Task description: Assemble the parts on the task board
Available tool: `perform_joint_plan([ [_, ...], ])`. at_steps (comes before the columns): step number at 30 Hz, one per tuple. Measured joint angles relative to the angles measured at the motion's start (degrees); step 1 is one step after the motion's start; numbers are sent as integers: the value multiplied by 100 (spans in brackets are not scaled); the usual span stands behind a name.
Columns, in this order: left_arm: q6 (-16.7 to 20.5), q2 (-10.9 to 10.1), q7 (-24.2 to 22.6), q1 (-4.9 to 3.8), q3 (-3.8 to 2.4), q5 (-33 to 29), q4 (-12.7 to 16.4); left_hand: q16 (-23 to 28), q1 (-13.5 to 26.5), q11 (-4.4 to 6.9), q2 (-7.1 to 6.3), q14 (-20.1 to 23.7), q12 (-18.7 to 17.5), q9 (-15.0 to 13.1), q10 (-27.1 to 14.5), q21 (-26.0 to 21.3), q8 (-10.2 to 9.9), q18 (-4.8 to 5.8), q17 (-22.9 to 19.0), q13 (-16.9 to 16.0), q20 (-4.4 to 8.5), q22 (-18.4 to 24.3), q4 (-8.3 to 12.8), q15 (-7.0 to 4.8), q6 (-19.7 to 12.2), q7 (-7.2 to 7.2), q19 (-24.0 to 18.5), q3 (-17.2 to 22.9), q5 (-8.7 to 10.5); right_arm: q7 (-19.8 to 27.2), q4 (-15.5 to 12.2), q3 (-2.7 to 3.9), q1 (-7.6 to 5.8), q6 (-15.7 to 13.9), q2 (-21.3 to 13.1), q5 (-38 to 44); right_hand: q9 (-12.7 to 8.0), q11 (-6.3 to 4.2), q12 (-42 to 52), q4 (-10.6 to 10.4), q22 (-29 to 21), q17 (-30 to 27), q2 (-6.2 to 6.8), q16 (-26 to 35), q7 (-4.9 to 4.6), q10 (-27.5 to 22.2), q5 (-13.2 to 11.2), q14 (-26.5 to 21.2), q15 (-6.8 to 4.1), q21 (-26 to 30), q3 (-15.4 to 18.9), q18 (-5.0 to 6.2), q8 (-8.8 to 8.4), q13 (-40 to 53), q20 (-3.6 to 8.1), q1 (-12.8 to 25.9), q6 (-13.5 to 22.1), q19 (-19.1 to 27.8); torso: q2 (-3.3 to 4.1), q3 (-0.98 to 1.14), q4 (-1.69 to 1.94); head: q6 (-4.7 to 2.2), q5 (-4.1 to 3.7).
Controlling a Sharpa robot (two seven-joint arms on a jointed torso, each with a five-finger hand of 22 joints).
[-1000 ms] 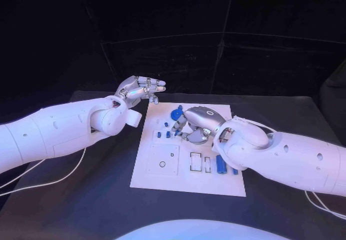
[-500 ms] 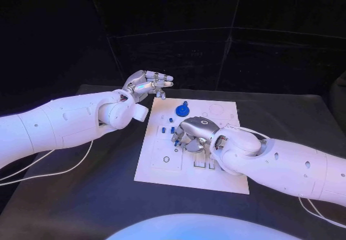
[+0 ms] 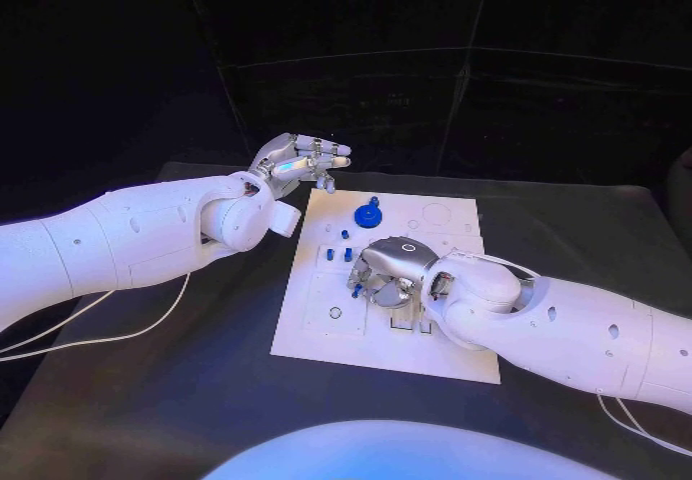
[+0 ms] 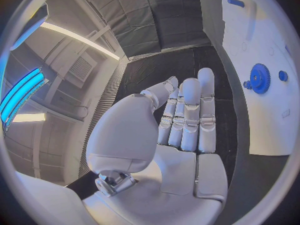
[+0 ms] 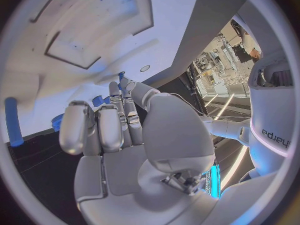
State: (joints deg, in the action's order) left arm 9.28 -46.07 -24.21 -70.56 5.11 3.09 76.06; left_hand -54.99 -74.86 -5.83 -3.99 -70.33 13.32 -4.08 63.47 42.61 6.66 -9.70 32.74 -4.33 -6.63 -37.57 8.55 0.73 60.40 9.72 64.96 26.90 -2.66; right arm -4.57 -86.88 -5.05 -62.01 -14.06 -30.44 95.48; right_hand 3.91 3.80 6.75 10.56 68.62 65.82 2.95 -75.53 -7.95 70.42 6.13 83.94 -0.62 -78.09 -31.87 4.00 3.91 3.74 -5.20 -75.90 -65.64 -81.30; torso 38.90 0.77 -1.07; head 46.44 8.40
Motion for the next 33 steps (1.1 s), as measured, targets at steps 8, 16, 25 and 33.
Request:
perform_joint_plan([
  [8, -8, -1, 7, 0, 0, -1, -7, 0, 0, 0, 0, 0, 0, 0, 0, 0, 0, 0, 1, 0, 0, -1, 0, 0, 0, 0, 0, 0, 0, 1, 33, 3, 7, 47, 37, 42, -5, 0, 0, 0, 0, 0, 0, 0, 4, 0, 0, 0, 0, 0, 0, 0, 0, -1, 0, 0, 5, 0, 0, -1, -1, 16, 8],
  [16, -19, -4, 17, 0, 0, -1, -7, 0, 0, 0, 0, 21, 0, 0, 0, 0, 0, 1, -10, 0, 0, 8, -18, 21, 0, 0, 0, -17, 0, -8, 47, 7, 18, 88, 82, 108, -14, 21, -23, 0, 0, -5, 31, 0, -8, -21, 0, 0, 0, 0, 0, 0, 0, 1, 0, 32, 24, 0, 3, -1, -3, 36, 19],
  [25, -32, -8, 33, 0, 0, -2, -6, 0, 0, 0, 0, 21, 0, -1, 0, 0, 0, 1, -9, 0, 0, 7, -18, 21, 0, 0, 0, -17, 0, -50, 52, -1, 33, 164, 114, 212, -10, 100, -127, -88, -11, -19, 217, 0, -83, -148, 88, 0, 0, 0, 87, 0, 2, 4, 0, 218, 156, 0, 1, -2, -3, 50, 14],
  [33, -50, -14, 59, -1, 0, -2, -9, 0, 0, -21, 0, 21, 0, -1, -21, 0, 0, 2, -9, 0, 0, 7, -18, 21, -21, 20, 0, -17, 0, -89, 70, -9, 39, 111, 111, 257, -22, 167, -258, -166, -111, -76, 341, 0, -120, -498, 109, 21, 64, 17, 166, 0, -31, -20, -67, 342, 478, 67, -2, -2, -3, 48, 4],
])
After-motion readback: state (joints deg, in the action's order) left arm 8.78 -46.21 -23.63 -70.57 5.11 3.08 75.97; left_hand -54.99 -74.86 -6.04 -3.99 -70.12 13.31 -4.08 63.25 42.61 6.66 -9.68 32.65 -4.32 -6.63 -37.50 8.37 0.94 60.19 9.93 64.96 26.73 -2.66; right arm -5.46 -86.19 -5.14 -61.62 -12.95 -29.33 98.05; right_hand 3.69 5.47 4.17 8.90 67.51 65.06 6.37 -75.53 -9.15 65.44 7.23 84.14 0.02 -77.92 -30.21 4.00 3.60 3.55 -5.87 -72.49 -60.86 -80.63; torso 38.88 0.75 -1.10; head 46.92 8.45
